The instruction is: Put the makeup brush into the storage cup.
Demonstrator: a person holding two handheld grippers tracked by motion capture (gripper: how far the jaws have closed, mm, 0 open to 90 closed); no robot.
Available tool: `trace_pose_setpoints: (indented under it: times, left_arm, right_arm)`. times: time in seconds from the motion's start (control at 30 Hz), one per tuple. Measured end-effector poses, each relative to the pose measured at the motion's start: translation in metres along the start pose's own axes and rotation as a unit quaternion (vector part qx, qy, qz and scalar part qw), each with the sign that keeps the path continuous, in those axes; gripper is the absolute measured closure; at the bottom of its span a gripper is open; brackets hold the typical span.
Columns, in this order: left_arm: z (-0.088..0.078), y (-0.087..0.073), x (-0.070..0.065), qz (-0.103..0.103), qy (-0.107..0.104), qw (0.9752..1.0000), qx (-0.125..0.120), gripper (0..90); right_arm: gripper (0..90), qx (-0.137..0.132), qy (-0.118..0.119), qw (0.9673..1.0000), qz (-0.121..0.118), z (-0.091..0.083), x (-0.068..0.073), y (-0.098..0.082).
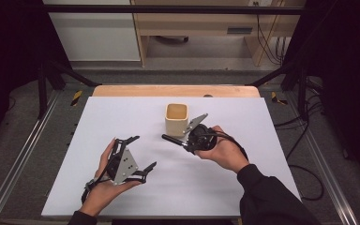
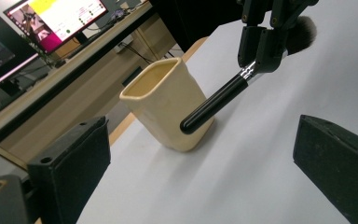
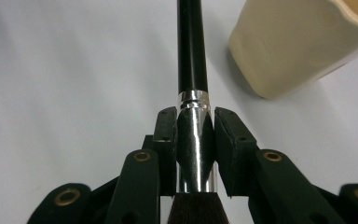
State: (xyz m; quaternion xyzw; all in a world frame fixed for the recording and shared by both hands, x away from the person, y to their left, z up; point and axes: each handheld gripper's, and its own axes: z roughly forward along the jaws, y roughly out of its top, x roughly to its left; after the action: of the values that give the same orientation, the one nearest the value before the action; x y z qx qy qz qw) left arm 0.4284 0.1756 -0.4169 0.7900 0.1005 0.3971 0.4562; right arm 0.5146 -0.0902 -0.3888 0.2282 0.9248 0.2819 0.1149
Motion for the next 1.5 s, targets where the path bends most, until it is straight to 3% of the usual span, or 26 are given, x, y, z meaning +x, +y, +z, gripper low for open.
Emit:
trace_pose_setpoints:
  times: [0.27,0.3,0.47,0.7,0.83,1.2,1.33,1.5]
  left_arm:
    - [0.023,0.011,-0.006,0.038,-0.014,0.999,0.018,4.0]
    - [0.03,0.013,-0.008,0.056,-0.015,0.9979,0.029,4.1]
    - [0.047,0.017,-0.012,0.093,-0.009,0.9953,0.028,5.7]
    - [0.06,0.018,-0.012,0.085,-0.016,0.9951,0.048,6.4]
    - [0.065,0.019,-0.013,0.084,-0.014,0.9953,0.047,6.9]
    - [0.075,0.025,-0.017,0.106,-0.015,0.9931,0.046,8.2]
    - [0.078,0.025,-0.018,0.121,-0.016,0.9912,0.05,12.0]
    - [0.079,0.024,-0.019,0.119,-0.013,0.9916,0.048,15.7]
  right_arm:
    - [71.1,0.017,-0.004,0.9998,-0.007,-0.01,-0.006,0.0]
    - [71.1,0.02,-0.003,0.9998,-0.007,-0.011,-0.007,0.0]
    - [71.1,0.023,-0.001,0.9997,-0.012,-0.012,-0.012,0.0]
    - [71.1,0.028,0.004,0.9995,-0.016,-0.016,-0.013,0.003]
    - [71.1,0.031,0.004,0.9993,-0.021,-0.017,-0.014,0.006]
    - [71.1,0.029,0.001,0.9993,-0.025,-0.019,-0.017,0.009]
    - [71.1,0.031,0.003,0.9993,-0.02,-0.019,-0.015,0.011]
    - [71.1,0.034,0.008,0.9991,-0.024,-0.017,-0.013,0.012]
